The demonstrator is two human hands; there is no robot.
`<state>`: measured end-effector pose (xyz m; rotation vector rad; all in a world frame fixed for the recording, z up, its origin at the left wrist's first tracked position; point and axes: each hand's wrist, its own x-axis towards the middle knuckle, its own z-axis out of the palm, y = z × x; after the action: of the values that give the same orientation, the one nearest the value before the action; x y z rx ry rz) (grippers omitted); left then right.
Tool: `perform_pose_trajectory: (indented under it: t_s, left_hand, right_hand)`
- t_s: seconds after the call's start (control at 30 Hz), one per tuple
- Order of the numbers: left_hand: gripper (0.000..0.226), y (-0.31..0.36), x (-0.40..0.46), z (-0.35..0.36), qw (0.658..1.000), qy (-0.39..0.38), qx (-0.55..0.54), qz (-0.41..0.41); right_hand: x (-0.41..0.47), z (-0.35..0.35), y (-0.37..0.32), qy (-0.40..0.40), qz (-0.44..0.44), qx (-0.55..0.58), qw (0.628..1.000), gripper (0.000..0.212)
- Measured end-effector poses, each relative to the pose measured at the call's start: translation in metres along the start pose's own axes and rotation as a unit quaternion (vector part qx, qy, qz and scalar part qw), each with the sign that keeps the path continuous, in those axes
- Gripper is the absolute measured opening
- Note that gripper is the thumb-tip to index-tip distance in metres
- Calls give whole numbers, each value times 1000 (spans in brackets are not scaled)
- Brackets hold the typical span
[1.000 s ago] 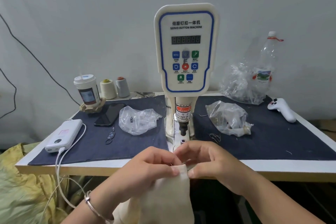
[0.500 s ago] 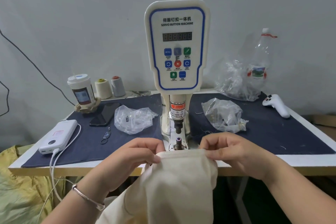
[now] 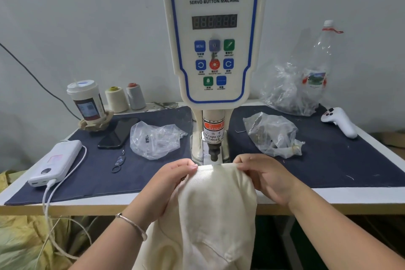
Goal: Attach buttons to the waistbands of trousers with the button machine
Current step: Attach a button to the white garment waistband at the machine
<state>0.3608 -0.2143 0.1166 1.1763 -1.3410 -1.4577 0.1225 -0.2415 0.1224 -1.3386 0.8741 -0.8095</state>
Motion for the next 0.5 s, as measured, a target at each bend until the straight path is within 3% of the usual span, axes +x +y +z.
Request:
perform_pose_trajectory:
  t_s: [0.33,0.5]
  left_hand:
    - [29,-11,11,2,997,48,65,13]
    - [17,-15,9,4,997,41,51,29]
  right_hand:
    - [17,-4,20,30,16,12,999,16]
    - [18,-3,34,24,9,63,998,15]
